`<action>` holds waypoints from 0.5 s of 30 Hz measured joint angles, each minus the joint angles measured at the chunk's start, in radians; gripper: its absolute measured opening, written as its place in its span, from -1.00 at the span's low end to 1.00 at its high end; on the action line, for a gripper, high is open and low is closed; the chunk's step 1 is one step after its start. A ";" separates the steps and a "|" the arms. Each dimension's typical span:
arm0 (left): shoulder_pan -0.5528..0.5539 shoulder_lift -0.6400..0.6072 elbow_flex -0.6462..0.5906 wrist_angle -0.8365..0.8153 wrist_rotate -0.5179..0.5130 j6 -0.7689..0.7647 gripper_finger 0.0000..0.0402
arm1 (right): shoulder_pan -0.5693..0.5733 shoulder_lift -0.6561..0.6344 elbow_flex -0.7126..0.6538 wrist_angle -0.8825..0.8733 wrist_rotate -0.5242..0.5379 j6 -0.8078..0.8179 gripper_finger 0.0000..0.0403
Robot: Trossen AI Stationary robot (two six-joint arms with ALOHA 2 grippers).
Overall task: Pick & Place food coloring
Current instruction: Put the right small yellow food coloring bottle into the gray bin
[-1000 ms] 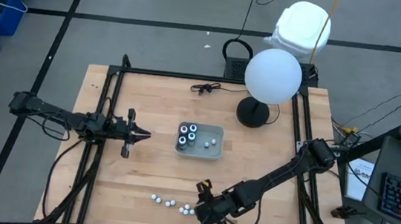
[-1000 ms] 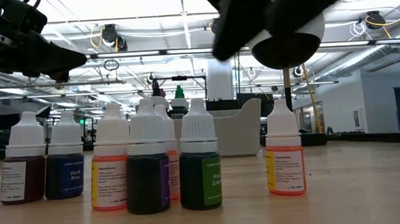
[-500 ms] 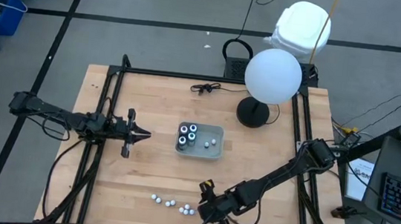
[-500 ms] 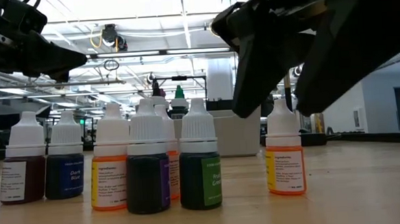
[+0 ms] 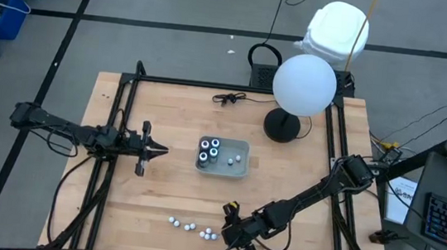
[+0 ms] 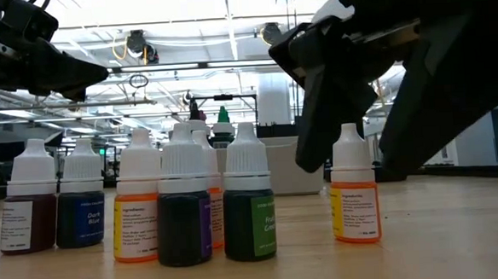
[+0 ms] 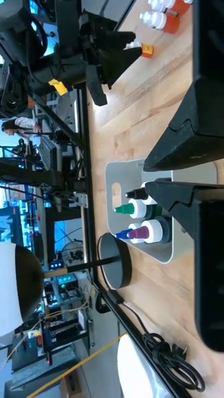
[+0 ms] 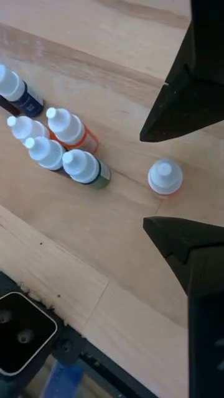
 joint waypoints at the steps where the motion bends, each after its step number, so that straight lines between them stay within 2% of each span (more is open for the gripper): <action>1: 0.000 0.000 0.000 0.000 0.000 0.004 -0.77 | 0.000 0.000 0.000 0.001 0.000 0.002 -0.03; 15: 0.000 0.000 0.000 0.000 0.000 0.017 -0.77 | -0.038 0.000 -0.015 0.039 -0.086 0.009 -0.03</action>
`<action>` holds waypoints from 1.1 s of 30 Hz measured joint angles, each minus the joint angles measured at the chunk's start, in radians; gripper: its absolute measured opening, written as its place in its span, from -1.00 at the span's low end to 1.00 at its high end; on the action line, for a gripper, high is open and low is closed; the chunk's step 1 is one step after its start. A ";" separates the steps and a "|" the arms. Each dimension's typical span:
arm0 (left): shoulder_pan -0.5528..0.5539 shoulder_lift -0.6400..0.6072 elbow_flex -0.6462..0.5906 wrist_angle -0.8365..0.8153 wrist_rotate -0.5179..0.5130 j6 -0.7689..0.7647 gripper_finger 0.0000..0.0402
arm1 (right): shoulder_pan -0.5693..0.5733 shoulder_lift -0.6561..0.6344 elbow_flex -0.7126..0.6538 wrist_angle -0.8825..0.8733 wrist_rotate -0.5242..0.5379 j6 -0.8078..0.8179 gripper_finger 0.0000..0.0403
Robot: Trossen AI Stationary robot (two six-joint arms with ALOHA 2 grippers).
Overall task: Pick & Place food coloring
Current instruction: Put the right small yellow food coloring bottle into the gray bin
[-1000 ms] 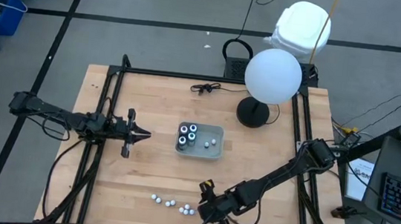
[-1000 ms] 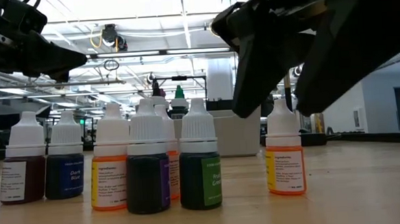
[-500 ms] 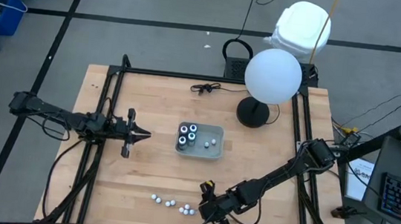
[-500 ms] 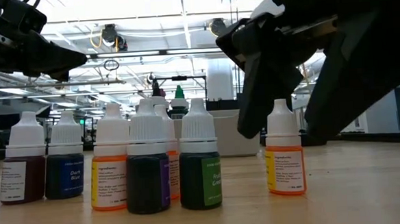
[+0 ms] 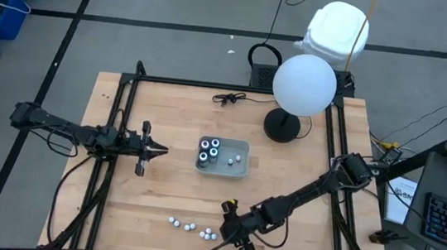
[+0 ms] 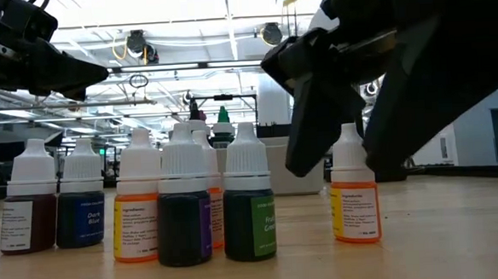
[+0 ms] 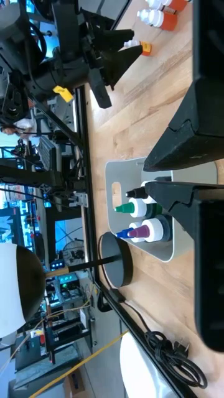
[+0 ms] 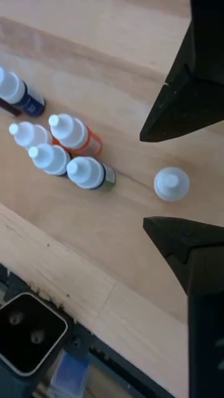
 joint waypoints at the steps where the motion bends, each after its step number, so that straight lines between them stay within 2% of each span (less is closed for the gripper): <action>1: 0.000 0.000 0.000 0.000 0.000 0.000 -0.77 | -0.003 0.000 -0.002 0.003 -0.013 0.001 -0.03; 10: 0.000 0.000 0.000 0.000 0.000 -0.001 -0.77 | -0.008 0.000 -0.016 0.009 -0.018 0.010 -0.05; 23: 0.000 0.000 0.000 0.000 0.000 -0.001 -0.77 | -0.006 0.000 -0.016 0.022 -0.019 0.011 -0.64; 26: 0.000 0.000 0.000 0.000 0.000 -0.001 -0.77 | -0.006 -0.001 -0.016 0.030 -0.058 0.004 -0.75; 33: 0.000 0.000 0.000 -0.001 0.000 -0.001 -0.77 | 0.002 -0.100 -0.016 0.017 -0.070 -0.014 -0.75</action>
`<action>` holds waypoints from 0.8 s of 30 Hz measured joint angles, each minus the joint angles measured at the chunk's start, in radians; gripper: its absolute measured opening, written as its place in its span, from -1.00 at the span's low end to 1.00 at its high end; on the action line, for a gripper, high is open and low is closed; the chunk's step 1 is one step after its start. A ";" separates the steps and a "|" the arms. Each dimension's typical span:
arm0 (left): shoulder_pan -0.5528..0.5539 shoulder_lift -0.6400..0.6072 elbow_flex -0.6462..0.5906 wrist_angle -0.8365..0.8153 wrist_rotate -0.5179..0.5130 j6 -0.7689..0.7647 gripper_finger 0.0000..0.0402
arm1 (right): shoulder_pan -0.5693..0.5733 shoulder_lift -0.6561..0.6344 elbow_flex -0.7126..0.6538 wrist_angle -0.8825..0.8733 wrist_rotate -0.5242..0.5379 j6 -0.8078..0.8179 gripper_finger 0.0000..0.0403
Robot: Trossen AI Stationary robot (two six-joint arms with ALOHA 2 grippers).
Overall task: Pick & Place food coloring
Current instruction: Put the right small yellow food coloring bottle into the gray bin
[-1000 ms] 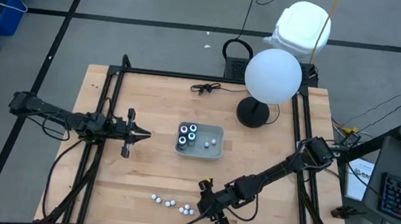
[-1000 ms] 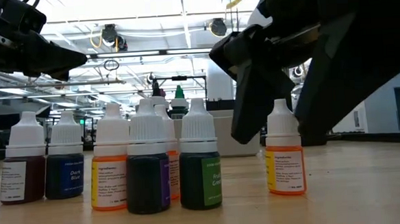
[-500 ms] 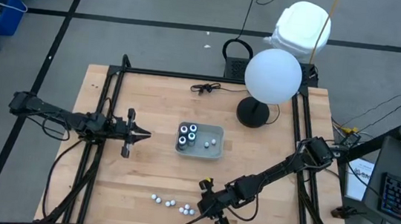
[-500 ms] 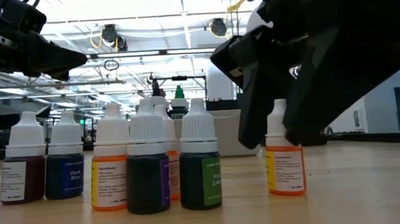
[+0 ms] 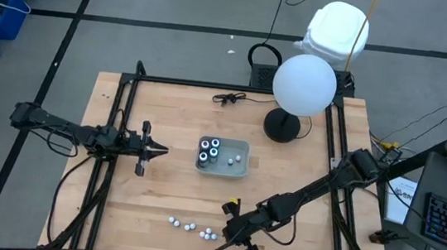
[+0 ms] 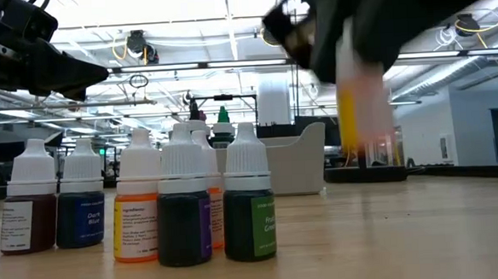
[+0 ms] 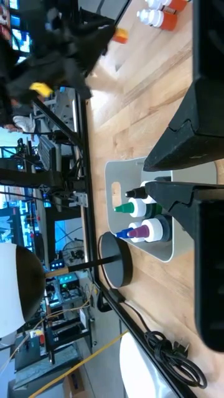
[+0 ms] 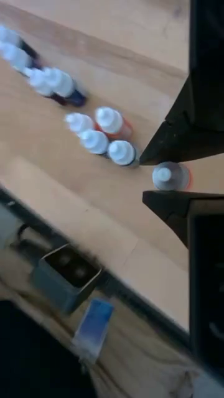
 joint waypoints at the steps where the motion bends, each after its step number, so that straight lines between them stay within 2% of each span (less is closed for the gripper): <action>1: 0.000 0.000 0.000 0.000 0.000 0.000 -0.77 | 0.000 -0.021 0.000 -0.013 0.001 -0.005 -0.74; 4: 0.000 0.000 0.000 -0.001 0.000 0.000 -0.77 | -0.002 -0.093 0.000 -0.056 0.012 -0.047 -0.73; 8: 0.000 0.000 0.000 -0.003 0.000 0.000 -0.77 | -0.011 -0.220 -0.009 -0.118 0.128 -0.100 -0.76; 10: 0.000 0.000 0.000 -0.007 0.000 0.000 -0.77 | -0.022 -0.301 -0.050 -0.117 0.139 -0.113 -0.76; 15: 0.000 0.000 0.000 -0.028 0.000 0.000 -0.77 | -0.047 -0.533 -0.275 0.034 0.143 -0.108 -0.76; 21: 0.000 0.000 0.000 -0.030 0.000 0.000 -0.77 | -0.087 -0.824 -0.590 0.189 0.263 -0.035 -0.76; 24: 0.000 0.000 0.000 -0.030 0.000 0.000 -0.77 | -0.102 -0.943 -0.716 0.235 0.282 0.012 -0.76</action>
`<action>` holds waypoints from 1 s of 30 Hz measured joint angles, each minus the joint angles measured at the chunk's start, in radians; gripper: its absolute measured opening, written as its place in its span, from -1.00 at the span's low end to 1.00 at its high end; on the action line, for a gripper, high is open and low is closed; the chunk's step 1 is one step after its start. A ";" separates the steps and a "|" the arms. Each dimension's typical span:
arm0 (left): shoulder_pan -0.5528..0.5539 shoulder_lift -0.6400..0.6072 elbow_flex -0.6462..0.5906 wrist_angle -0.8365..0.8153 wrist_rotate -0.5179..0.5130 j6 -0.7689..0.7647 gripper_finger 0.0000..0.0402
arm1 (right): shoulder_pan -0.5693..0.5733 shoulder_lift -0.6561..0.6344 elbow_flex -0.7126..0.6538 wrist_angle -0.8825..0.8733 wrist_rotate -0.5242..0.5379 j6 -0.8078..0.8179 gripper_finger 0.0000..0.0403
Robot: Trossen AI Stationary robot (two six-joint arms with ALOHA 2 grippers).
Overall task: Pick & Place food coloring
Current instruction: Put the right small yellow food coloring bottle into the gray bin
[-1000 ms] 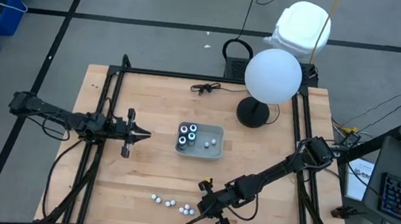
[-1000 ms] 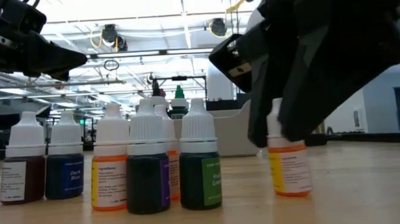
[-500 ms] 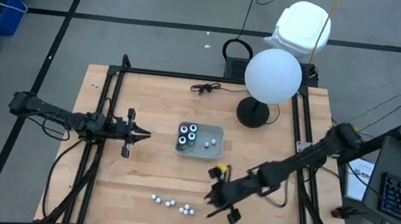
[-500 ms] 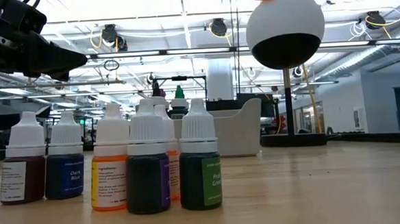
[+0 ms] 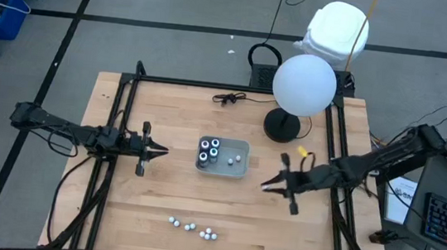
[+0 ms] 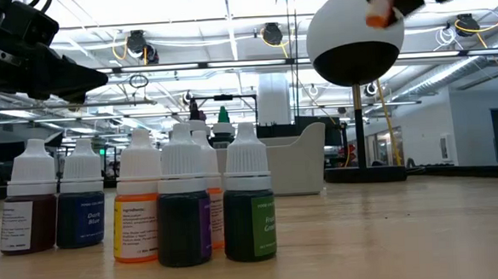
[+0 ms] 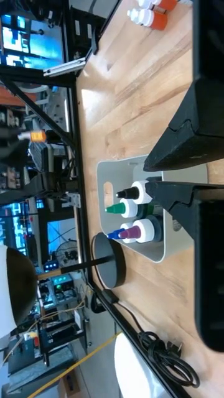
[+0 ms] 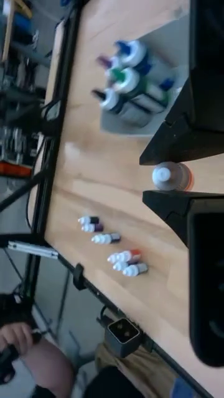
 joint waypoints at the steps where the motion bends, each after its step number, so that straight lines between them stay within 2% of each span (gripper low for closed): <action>1: 0.000 0.000 0.000 0.000 0.000 0.000 -0.77 | -0.002 -0.033 -0.035 0.007 0.013 0.013 -0.76; 10: 0.000 0.000 0.000 0.000 0.000 0.000 -0.77 | -0.014 -0.191 -0.219 0.100 0.022 0.057 -0.76; 13: 0.000 0.000 0.000 0.001 0.000 0.000 -0.77 | -0.020 -0.202 -0.227 0.173 0.086 0.057 -0.76; 15: 0.000 0.000 0.000 0.000 0.000 0.002 -0.77 | -0.040 -0.192 -0.214 0.199 0.092 0.045 -0.76; 19: 0.000 0.000 0.000 0.000 0.000 0.028 -0.77 | -0.091 -0.116 -0.148 0.212 0.087 0.007 -0.76; 25: 0.000 0.000 0.000 0.001 0.000 0.052 -0.77 | -0.211 0.105 0.034 0.117 0.076 -0.009 -0.76; 30: 0.000 0.000 0.000 0.001 -0.007 0.062 -0.77 | -0.320 0.302 0.200 0.003 -0.034 -0.011 -0.76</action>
